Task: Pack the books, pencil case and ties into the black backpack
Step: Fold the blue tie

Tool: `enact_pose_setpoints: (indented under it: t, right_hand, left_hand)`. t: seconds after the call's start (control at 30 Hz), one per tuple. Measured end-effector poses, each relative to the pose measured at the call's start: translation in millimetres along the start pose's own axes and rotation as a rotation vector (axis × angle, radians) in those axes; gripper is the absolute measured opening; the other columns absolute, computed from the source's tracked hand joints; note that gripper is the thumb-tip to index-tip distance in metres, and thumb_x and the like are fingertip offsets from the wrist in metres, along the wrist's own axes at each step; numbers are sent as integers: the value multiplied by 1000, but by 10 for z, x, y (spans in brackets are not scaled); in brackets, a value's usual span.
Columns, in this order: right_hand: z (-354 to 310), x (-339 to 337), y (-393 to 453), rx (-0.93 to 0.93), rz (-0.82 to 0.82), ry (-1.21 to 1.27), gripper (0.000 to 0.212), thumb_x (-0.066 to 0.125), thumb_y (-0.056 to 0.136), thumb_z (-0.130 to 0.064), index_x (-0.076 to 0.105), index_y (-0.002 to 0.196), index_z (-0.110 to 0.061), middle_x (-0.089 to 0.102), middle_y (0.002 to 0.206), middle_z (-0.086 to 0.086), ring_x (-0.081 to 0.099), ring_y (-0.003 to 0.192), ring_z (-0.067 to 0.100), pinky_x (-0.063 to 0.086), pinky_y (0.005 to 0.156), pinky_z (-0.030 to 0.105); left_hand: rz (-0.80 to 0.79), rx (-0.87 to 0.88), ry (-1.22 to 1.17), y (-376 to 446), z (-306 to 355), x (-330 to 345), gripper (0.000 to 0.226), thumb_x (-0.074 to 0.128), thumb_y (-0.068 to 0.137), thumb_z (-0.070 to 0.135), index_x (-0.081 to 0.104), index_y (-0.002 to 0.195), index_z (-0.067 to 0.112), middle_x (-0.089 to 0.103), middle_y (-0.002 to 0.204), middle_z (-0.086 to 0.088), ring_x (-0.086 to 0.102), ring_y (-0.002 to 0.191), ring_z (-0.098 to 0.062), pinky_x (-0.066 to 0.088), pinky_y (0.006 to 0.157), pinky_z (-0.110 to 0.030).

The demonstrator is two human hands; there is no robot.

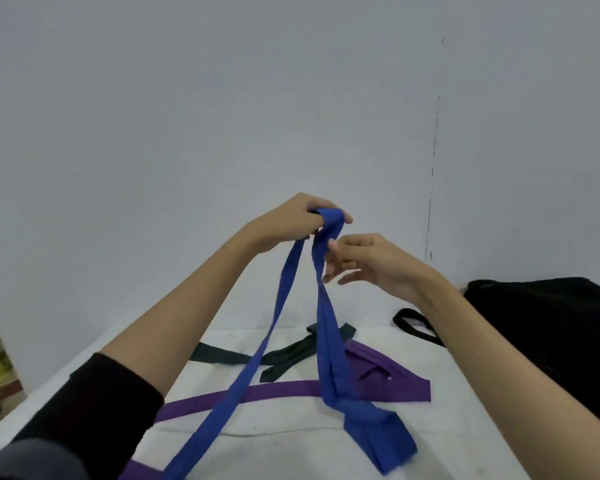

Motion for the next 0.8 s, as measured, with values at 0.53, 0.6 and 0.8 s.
enact_pose_setpoints:
  t: [0.53,0.6,0.8]
  right_hand:
    - [-518,-191,254,-172,362,407,20,48,97,-14,61,82,-8,66,69,-1,65,61,11,51,54,21]
    - [-574,-260,225,-194,385,491,17,48,96,-11,62,90,-6,70,74,1,68,66,14,53,56,23]
    - [-454,-8,291,-169,411,250,13,56,90,0,64,81,-5,69,76,5,67,72,19,55,67,26]
  left_hand:
    - [0,-79,-142,177,-417,-261,17,54,95,20,68,103,16,66,89,-3,62,81,-12,53,79,-29]
    - [-10,-87,-225,130,-512,-182,20,52,97,23,68,103,12,69,83,-2,65,78,-11,54,69,-22]
    - [152,-18,-442,172,-282,-114,27,45,99,23,67,104,6,71,90,-4,68,81,-18,57,73,-27]
Point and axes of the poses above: each hand's wrist, its own y-axis towards the middle knuckle, its own x-axis out of the palm, z = x × y, the point moved 1 cm from there along y, towards the middle knuckle
